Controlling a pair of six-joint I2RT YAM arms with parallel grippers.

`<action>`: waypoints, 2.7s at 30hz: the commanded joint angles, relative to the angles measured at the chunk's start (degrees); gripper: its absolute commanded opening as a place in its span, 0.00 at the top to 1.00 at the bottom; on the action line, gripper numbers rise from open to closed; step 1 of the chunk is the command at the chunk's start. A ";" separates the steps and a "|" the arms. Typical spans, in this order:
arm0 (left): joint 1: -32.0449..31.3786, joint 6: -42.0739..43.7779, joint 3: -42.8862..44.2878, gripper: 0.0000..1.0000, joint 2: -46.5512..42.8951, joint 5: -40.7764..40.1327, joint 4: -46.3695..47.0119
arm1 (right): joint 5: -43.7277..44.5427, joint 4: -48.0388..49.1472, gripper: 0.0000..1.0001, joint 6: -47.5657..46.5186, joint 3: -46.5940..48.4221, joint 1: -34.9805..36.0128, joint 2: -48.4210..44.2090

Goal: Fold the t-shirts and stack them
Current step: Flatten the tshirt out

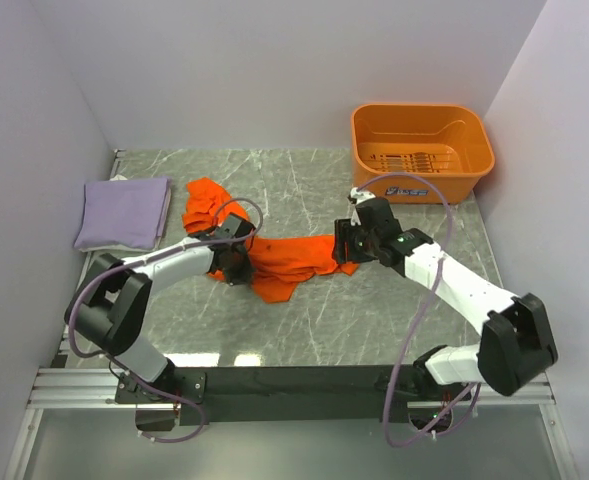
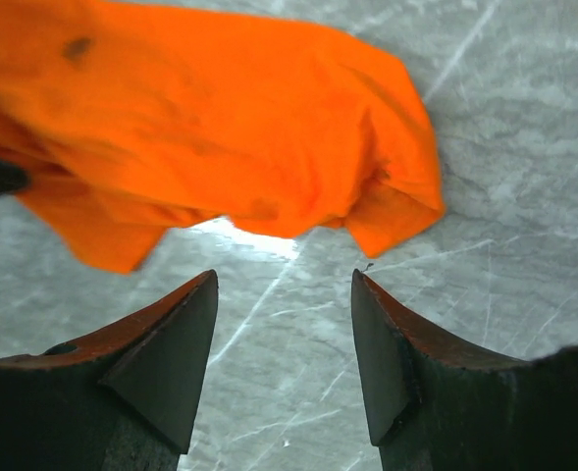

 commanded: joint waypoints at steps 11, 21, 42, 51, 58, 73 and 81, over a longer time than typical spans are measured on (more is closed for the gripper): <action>-0.18 7.28 13.83 0.99 -17.85 -14.81 -20.92 | -6.02 0.50 0.37 1.91 -0.44 -5.81 11.32; 1.05 7.81 16.21 0.99 -23.92 -17.26 -25.85 | -5.50 0.06 0.39 1.64 1.06 -7.48 18.35; 18.61 17.30 20.07 0.99 -24.46 -8.66 -21.13 | 5.73 -3.35 1.00 -0.20 11.15 -8.27 13.89; 31.28 19.59 64.05 0.99 0.40 0.03 -24.17 | 21.04 -2.84 1.00 -7.40 36.19 -10.03 8.95; 42.18 13.10 73.45 0.99 -0.18 12.51 -13.04 | 24.12 1.90 1.00 -16.80 52.74 -11.61 8.52; 43.77 21.87 59.36 0.99 -32.70 8.84 -8.79 | 20.17 15.71 1.00 -21.03 25.60 -11.61 -28.30; 43.68 26.88 66.31 0.99 -35.17 6.02 -13.81 | 18.59 12.56 1.00 -24.72 25.23 -11.53 -35.61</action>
